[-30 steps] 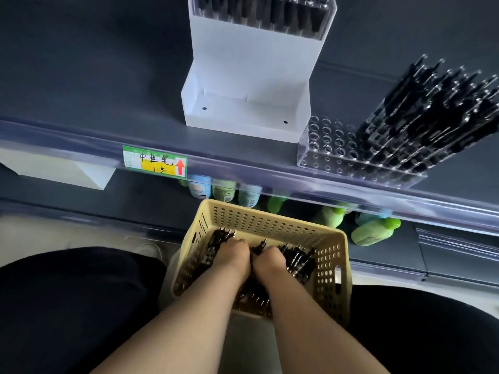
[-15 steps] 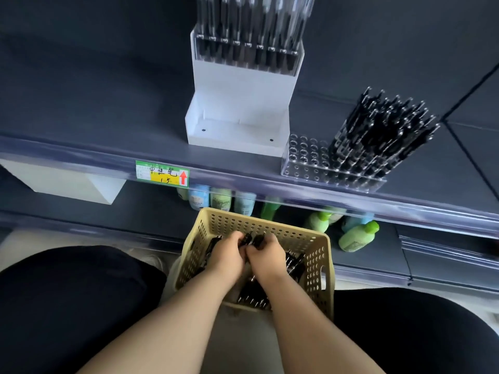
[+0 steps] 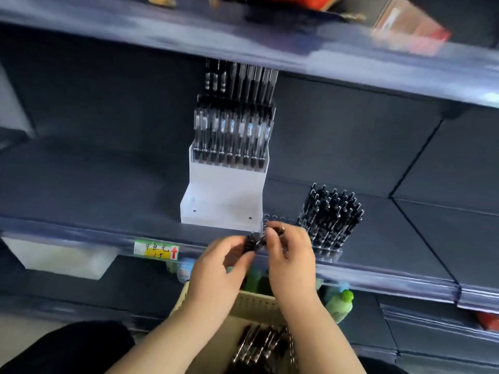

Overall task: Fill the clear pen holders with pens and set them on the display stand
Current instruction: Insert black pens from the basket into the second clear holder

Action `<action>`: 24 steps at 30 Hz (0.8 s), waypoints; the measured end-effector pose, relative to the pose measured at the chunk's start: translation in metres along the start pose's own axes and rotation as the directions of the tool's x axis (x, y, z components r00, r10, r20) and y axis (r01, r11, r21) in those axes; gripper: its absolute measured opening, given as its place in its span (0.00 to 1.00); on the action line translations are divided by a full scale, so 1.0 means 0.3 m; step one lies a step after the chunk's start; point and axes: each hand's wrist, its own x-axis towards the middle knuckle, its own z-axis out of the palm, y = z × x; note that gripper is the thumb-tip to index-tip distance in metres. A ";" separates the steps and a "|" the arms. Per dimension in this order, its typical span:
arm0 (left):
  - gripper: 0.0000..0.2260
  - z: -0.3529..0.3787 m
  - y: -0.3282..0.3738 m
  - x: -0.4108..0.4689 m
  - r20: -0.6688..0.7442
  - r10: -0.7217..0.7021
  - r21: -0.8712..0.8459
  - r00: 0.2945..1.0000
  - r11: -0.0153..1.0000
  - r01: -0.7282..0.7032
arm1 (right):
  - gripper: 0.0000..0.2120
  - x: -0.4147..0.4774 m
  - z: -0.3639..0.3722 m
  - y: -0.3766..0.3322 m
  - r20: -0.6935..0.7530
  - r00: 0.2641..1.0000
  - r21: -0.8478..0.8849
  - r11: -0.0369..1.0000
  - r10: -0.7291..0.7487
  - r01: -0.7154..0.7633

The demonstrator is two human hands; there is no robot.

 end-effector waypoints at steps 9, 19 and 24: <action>0.09 0.032 0.169 0.281 0.026 0.108 -0.135 0.994 0.985 -0.104 | 0.05 0.315 -0.222 -0.117 -0.073 0.985 -0.095 0.984 -0.158 0.150; 0.12 0.158 0.144 0.456 0.065 0.192 -0.249 0.979 0.953 -0.170 | 0.04 0.446 -0.283 -0.023 -0.201 0.961 -0.248 0.959 -0.192 0.139; 0.10 0.206 0.107 0.472 0.098 0.147 -0.261 0.984 0.958 -0.118 | 0.04 0.459 -0.247 0.026 -0.061 0.989 -0.345 0.933 -0.134 0.105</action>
